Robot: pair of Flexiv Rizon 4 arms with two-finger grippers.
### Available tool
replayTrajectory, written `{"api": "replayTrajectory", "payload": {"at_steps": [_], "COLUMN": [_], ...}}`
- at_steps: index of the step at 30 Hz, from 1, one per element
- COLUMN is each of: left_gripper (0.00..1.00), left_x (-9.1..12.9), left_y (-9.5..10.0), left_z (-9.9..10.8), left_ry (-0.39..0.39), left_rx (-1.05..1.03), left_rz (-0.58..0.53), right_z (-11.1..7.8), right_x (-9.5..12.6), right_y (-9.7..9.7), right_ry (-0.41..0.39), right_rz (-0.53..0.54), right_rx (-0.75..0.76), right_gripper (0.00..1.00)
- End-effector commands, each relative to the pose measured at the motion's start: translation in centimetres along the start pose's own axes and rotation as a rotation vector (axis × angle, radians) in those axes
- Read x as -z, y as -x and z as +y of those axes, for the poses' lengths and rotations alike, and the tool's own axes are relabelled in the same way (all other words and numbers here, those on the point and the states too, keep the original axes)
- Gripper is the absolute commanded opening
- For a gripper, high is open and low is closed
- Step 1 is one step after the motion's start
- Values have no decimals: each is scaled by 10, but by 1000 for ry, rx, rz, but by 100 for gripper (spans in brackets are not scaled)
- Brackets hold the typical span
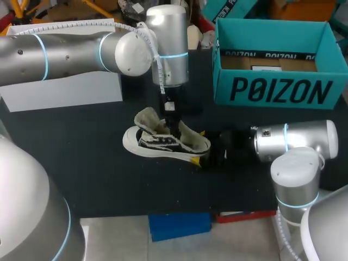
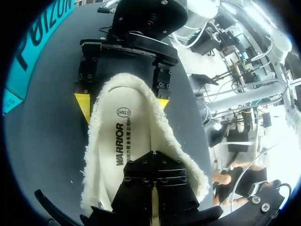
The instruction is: Take the shoe out of the shoebox, open the shoe tongue, remove and reinsert the insole, then place the shoe into the shoebox
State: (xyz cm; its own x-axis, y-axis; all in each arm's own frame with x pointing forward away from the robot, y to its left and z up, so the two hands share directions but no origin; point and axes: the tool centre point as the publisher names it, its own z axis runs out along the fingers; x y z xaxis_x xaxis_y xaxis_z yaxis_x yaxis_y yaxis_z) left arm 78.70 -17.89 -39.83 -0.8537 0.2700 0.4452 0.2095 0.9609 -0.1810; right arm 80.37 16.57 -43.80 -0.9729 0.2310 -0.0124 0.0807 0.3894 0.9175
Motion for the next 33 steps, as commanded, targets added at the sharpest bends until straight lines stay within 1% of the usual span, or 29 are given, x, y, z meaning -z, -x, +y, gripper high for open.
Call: {"api": "replayTrajectory", "payload": {"at_steps": [1, 5, 8, 14, 26, 27, 28, 31, 32, 33], "left_gripper": [0, 0, 0, 0, 0, 10, 17, 29, 35, 39], "left_x": [-8, -13, -19, -25, -31, -31, -30, -30, -30, -30], "left_y": [2, 0, -1, 0, -2, -2, -2, -2, -2, -2], "left_z": [-3, -3, -4, -3, -2, -2, -2, -1, -1, -1], "left_ry": [6, 9, 27, 22, 13, 13, 13, 14, 15, 18], "left_rx": [-2, -4, -4, 7, 5, 6, 6, 8, 8, 10], "left_rz": [1, -6, -29, -68, -63, -65, -67, -87, -92, -103], "right_z": [-2, -2, -2, -2, -2, -2, -2, -2, -2, -2], "right_x": [-1, -1, -1, -1, -1, -1, -1, -1, -1, -1], "right_y": [0, 0, 0, 0, 0, 0, 0, 0, 0, 0], "right_ry": [-1, -1, -1, -1, -1, -1, -1, -1, -1, -1], "right_rz": [-1, -1, -1, -1, -1, -1, -1, -1, -1, -1], "right_rx": [-1, -1, -1, -1, -1, -1, -1, -1, -1, -1], "right_gripper": [0, 0, 0, 0, 0, 0, 0, 0, 0, 0]}}
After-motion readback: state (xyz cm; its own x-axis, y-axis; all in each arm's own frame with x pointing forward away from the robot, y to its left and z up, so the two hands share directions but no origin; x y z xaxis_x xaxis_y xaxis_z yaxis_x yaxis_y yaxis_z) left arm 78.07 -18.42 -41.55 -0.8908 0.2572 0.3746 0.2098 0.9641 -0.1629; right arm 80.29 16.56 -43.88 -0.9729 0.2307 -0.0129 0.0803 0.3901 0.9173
